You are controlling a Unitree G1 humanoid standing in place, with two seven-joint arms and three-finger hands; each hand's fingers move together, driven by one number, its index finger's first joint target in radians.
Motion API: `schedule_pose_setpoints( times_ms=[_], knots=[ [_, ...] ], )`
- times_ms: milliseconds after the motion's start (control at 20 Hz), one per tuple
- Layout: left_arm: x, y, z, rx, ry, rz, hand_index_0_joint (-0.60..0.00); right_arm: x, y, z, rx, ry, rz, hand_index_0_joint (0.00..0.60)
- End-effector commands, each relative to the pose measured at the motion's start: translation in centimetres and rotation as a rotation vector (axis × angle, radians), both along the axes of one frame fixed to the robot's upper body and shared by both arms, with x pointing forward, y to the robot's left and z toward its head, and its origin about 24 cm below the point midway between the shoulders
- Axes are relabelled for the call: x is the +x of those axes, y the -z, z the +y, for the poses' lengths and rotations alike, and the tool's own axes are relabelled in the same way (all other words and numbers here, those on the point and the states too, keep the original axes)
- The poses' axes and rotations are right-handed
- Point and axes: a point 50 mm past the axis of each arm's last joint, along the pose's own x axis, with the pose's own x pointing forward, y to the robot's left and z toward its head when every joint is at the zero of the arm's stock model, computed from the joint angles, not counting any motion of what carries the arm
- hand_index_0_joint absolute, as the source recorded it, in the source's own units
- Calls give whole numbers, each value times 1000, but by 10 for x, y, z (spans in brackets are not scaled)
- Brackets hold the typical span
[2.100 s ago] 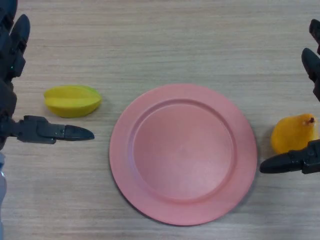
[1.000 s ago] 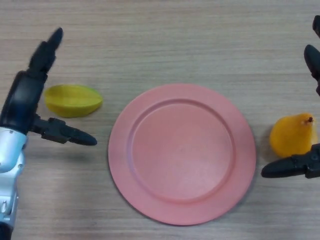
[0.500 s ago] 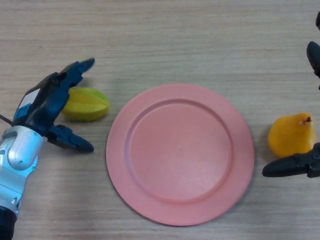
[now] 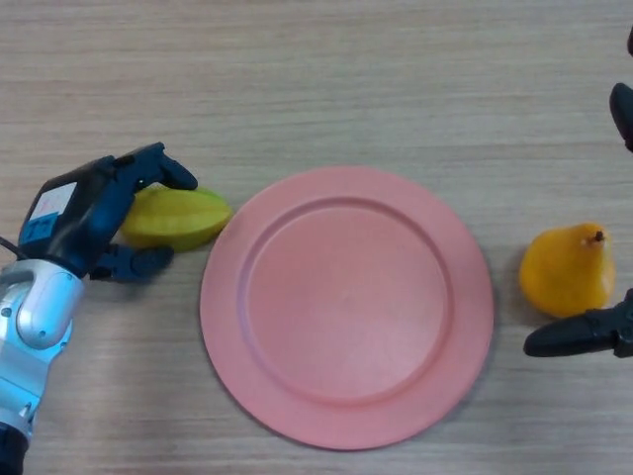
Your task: Pick up the yellow starfruit and place it on the plate
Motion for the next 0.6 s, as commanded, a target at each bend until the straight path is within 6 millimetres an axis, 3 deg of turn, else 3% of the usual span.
schedule_pose_setpoints(
  times_ms=[50, 200, 400, 500, 600],
  knots=[
    [-3, -54, 19, 16, -60, -284, -600, -13, -25, -4, -49, 13, -177, 0],
    [-12, -70, 11, -22, -22, -348, -600, -11, -24, -3, -54, 12, -180, 0],
    [-35, -82, -25, 2, 102, -426, -600, -9, -25, -3, -52, 13, -176, 0],
    [-46, -80, -45, -68, 193, -392, -600, -7, -25, -3, -50, 14, -176, 0],
    [-51, -63, -62, -47, 249, -318, -600, -6, -26, -2, -63, 16, -179, 0]
  ],
)
